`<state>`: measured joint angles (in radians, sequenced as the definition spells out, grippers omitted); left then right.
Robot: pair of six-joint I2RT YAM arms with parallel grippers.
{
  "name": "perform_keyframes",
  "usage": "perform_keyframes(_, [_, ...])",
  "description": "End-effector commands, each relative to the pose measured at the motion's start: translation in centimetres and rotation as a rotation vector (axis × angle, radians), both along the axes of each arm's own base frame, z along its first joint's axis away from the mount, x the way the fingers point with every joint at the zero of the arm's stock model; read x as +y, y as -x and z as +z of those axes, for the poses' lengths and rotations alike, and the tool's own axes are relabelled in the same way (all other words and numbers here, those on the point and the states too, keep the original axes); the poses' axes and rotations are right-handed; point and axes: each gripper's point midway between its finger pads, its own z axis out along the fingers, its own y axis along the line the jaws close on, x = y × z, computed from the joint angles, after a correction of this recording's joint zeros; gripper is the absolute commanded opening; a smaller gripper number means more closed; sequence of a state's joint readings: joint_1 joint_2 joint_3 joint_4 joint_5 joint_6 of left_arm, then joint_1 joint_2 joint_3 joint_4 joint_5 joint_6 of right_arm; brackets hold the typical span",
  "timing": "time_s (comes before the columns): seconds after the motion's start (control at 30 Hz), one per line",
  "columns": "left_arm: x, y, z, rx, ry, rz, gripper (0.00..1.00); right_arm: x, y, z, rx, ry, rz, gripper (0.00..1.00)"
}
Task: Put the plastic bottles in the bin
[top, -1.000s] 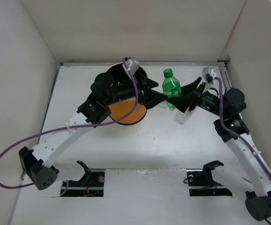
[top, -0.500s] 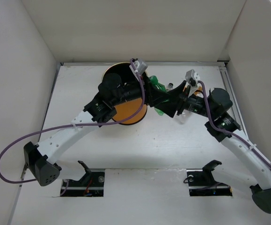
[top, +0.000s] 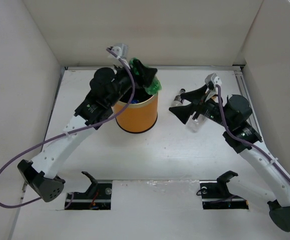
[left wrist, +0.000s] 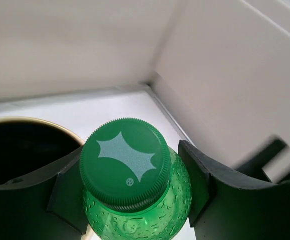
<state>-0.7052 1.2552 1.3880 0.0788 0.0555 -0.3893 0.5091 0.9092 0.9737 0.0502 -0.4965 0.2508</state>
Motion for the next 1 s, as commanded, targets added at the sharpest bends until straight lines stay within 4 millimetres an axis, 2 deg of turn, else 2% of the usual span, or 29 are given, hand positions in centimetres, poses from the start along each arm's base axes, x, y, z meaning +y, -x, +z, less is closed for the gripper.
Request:
perform_keyframes(0.0, [8.4, -4.1, 5.7, -0.076, 0.042, 0.397, 0.0, -3.0, -2.1, -0.6, 0.017, 0.068, -0.197, 1.0])
perform_keyframes(0.1, [11.4, -7.0, 6.7, -0.106, 0.003, 0.505, 0.0, -3.4, -2.1, -0.8, 0.016, 0.081, -0.216, 1.0])
perform_keyframes(0.13, [12.5, -9.3, 5.7, -0.086, -0.021, 0.547, 0.0, -3.6, -1.8, -0.7, 0.015, 0.08, -0.216, 1.0])
perform_keyframes(0.2, [13.2, -11.4, 4.7, -0.078, -0.071, 0.57, 0.0, -3.9, -1.7, -0.8, 0.013, 0.089, -0.227, 1.0])
perform_keyframes(0.23, [13.9, -13.2, 3.5, -0.037, -0.105, 0.61, 0.0, -4.4, -2.1, -1.4, 0.028, 0.11, -0.262, 1.0])
perform_keyframes(0.3, [14.0, -14.5, 2.1, -0.006, -0.148, 0.621, 0.0, -5.1, -2.1, -0.8, 0.021, 0.117, -0.302, 1.0])
perform_keyframes(0.43, [13.5, -15.3, -0.3, 0.018, -0.181, 0.605, 0.0, -7.2, -3.3, -2.1, 0.068, 0.164, -0.428, 1.0])
perform_keyframes(0.47, [13.1, -15.4, -1.4, 0.034, -0.184, 0.588, 0.02, -8.4, -3.8, -2.3, 0.083, 0.174, -0.49, 1.0])
perform_keyframes(0.5, [13.1, -15.5, -1.2, 0.028, -0.178, 0.588, 0.06, -8.6, -4.2, -2.6, 0.104, 0.18, -0.511, 1.0])
perform_keyframes(0.53, [13.0, -15.5, -1.6, 0.035, -0.184, 0.588, 0.08, -8.7, -4.8, -3.7, 0.142, 0.2, -0.531, 1.0])
perform_keyframes(0.57, [12.9, -15.8, -2.5, 0.059, -0.191, 0.586, 0.08, -9.4, -5.3, -3.9, 0.159, 0.214, -0.568, 1.0])
perform_keyframes(0.6, [12.5, -16.0, -3.4, 0.08, -0.208, 0.569, 0.13, -10.4, -5.8, -4.7, 0.196, 0.23, -0.625, 1.0])
perform_keyframes(0.63, [12.5, -16.0, -3.0, 0.073, -0.203, 0.569, 0.21, -10.7, -6.0, -4.8, 0.205, 0.24, -0.647, 1.0])
perform_keyframes(0.7, [11.9, -15.8, -3.2, 0.078, -0.207, 0.534, 0.48, -12.5, -6.8, -5.8, 0.251, 0.249, -0.74, 1.0])
perform_keyframes(0.73, [11.7, -15.7, -3.8, 0.08, -0.224, 0.517, 0.72, -12.9, -6.9, -5.7, 0.256, 0.242, -0.768, 1.0])
perform_keyframes(0.77, [11.6, -15.4, -3.3, 0.072, -0.218, 0.504, 0.79, -13.6, -7.0, -6.0, 0.285, 0.228, -0.808, 1.0])
perform_keyframes(0.8, [11.1, -15.2, -3.7, 0.074, -0.238, 0.469, 0.99, -14.2, -7.2, -7.0, 0.308, 0.243, -0.851, 1.0])
perform_keyframes(0.83, [11.0, -14.8, -2.8, 0.057, -0.226, 0.457, 1.0, -14.6, -7.3, -7.0, 0.31, 0.242, -0.864, 1.0])
perform_keyframes(0.9, [10.7, -14.6, -3.1, 0.061, -0.242, 0.429, 1.0, -15.2, -7.5, -7.4, 0.318, 0.247, -0.885, 1.0])
perform_keyframes(0.97, [10.6, -14.1, -2.8, 0.064, -0.244, 0.415, 1.0, -15.5, -7.7, -8.6, 0.354, 0.249, -0.9, 1.0])
